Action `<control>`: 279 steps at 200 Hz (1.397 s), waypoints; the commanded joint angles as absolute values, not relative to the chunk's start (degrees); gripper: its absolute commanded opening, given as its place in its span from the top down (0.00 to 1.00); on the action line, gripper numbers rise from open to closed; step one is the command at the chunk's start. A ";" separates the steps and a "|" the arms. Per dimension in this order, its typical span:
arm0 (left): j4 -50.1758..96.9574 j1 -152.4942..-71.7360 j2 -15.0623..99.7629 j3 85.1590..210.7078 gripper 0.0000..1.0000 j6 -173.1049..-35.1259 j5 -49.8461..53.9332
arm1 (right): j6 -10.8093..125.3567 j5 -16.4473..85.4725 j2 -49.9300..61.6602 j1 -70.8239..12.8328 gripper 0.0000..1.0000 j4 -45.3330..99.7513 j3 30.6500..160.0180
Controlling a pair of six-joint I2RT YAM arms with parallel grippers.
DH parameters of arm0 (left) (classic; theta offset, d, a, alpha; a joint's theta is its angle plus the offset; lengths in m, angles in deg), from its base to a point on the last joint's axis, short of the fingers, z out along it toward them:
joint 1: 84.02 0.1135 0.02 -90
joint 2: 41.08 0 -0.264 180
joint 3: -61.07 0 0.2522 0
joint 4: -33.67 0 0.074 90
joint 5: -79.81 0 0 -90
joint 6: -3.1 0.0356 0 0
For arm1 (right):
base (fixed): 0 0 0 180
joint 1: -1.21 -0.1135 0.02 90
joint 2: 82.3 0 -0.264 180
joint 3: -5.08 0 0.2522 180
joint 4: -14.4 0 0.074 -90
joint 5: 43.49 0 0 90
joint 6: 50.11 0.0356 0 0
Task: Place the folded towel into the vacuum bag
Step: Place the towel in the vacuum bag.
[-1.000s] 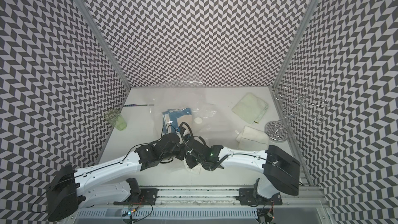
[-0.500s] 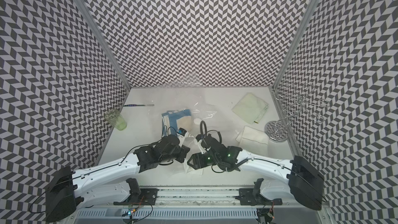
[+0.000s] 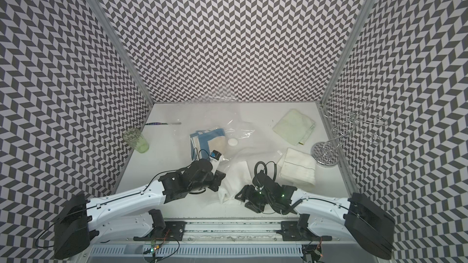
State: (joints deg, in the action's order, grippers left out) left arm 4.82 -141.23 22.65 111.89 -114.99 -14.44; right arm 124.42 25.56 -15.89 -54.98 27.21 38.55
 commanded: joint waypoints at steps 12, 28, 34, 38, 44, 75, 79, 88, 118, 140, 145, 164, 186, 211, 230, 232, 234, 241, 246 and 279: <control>7.47 -142.18 22.05 112.27 0.95 -114.43 -14.47 | 126.53 27.59 -10.25 -54.69 0.49 15.00 41.47; 6.90 -142.54 22.25 112.52 0.95 -114.09 -14.23 | 121.54 29.01 -8.23 -54.52 0.65 19.80 47.34; 6.69 -142.68 22.20 112.57 0.95 -113.91 -14.27 | 119.59 29.55 -7.60 -54.60 0.72 21.62 49.68; 6.50 -142.72 22.21 112.61 0.95 -113.80 -14.18 | 118.19 29.75 -7.32 -54.68 0.75 22.76 51.10; 6.40 -142.81 22.23 112.62 0.95 -113.76 -14.20 | 116.36 30.02 -6.78 -54.63 0.79 24.21 52.98; 6.40 -142.97 21.57 112.00 0.96 -113.90 -14.44 | 106.38 30.87 -1.54 -53.59 0.87 26.82 58.49; 6.45 -142.98 21.59 112.00 0.95 -113.88 -14.55 | 104.88 30.55 -0.23 -53.08 0.88 28.51 59.48; 6.18 -142.99 21.58 112.02 0.95 -113.88 -14.81 | 103.06 29.54 1.71 -52.30 0.88 31.73 60.66; 4.46 -142.99 21.44 112.70 0.96 -113.84 -15.42 | 111.04 26.83 -8.68 -54.38 0.65 29.03 53.34; 5.61 -142.99 21.53 112.31 0.95 -113.72 -15.37 | 115.72 27.75 -16.41 -54.82 0.45 34.41 49.99; 5.65 -142.95 21.80 112.42 0.95 -113.71 -15.42 | 116.48 28.75 -17.83 -54.80 0.42 35.41 49.16; 5.79 -142.94 22.77 112.68 0.96 -113.88 -15.07 | 117.27 32.82 -21.83 -53.10 0.35 38.32 45.01; 6.26 -143.08 22.43 112.35 0.96 -114.16 -14.98 | 116.06 31.39 -23.26 -48.73 0.27 36.80 41.07; 6.45 -143.17 22.60 112.03 0.96 -114.10 -14.45 | 116.99 27.94 -20.90 -45.80 0.23 29.35 38.76; 6.20 -143.41 22.99 112.17 0.95 -114.01 -14.33 | 118.46 25.43 -17.31 -44.72 0.23 27.41 39.31; 6.20 -143.45 23.06 112.09 0.95 -114.00 -14.32 | 118.53 25.20 -16.90 -44.64 0.23 27.07 39.32; 6.20 -143.50 23.12 112.16 0.95 -114.04 -14.36 | 118.55 24.99 -16.55 -44.60 0.23 26.66 39.32; 6.28 -143.60 23.02 112.10 0.96 -114.09 -14.33 | 119.40 24.41 -15.53 -44.58 0.24 24.41 38.84; 6.32 -143.69 22.98 112.02 0.95 -114.16 -14.36 | 120.46 23.93 -14.98 -44.58 0.24 22.43 38.29; 6.72 -143.87 23.22 112.00 0.95 -114.42 -14.49 | 123.61 24.69 -13.96 -44.67 0.43 18.75 37.53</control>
